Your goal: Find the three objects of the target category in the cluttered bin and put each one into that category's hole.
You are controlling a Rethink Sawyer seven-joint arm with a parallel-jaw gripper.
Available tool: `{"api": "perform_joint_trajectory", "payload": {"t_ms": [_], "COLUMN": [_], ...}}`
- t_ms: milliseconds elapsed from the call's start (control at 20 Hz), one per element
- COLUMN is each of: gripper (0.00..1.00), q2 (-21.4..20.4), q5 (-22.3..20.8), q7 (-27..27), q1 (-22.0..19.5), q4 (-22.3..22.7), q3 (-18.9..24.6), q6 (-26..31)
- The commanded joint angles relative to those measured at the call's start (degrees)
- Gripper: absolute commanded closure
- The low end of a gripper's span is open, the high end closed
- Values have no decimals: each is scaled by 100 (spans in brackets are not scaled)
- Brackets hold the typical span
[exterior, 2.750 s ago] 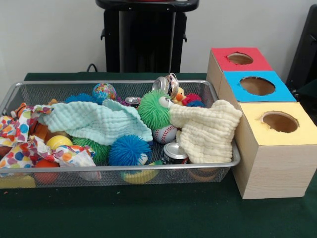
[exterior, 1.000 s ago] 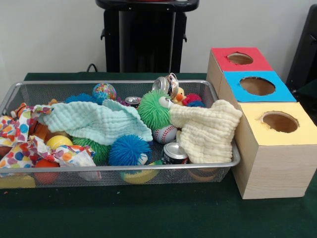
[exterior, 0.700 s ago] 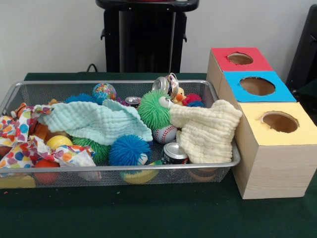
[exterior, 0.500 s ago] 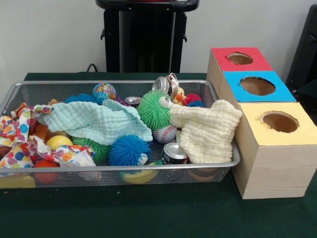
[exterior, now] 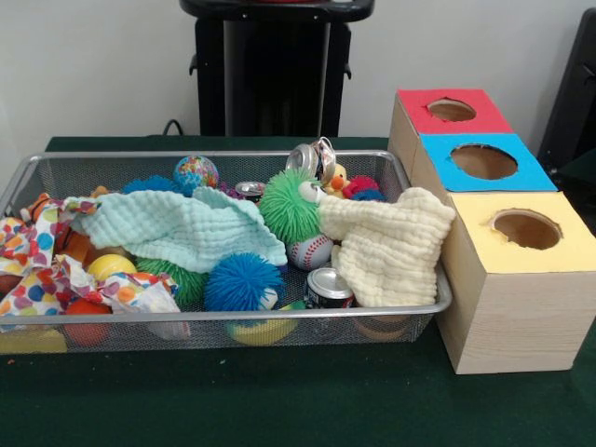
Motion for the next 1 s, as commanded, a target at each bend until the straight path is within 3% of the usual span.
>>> {"api": "perform_joint_trajectory", "payload": {"t_ms": [50, 200, 450, 550, 750, 1000], "gripper": [100, 100, 100, 100, 100, 100], "q2": [-302, -357, -523, -516, -361, -180], "q5": [-26, -156, -122, -255, -936, -2005], "q7": [689, 863, 1163, 1422, 1281, 1032], "q1": [454, 726, 917, 1054, 1300, 1209], "q4": [-288, -736, -897, -1276, -2477, -3126], "q3": [-605, -746, -993, -1087, -687, 320], "q6": [897, 1327, 1485, 1801, 3133, 3931]}}
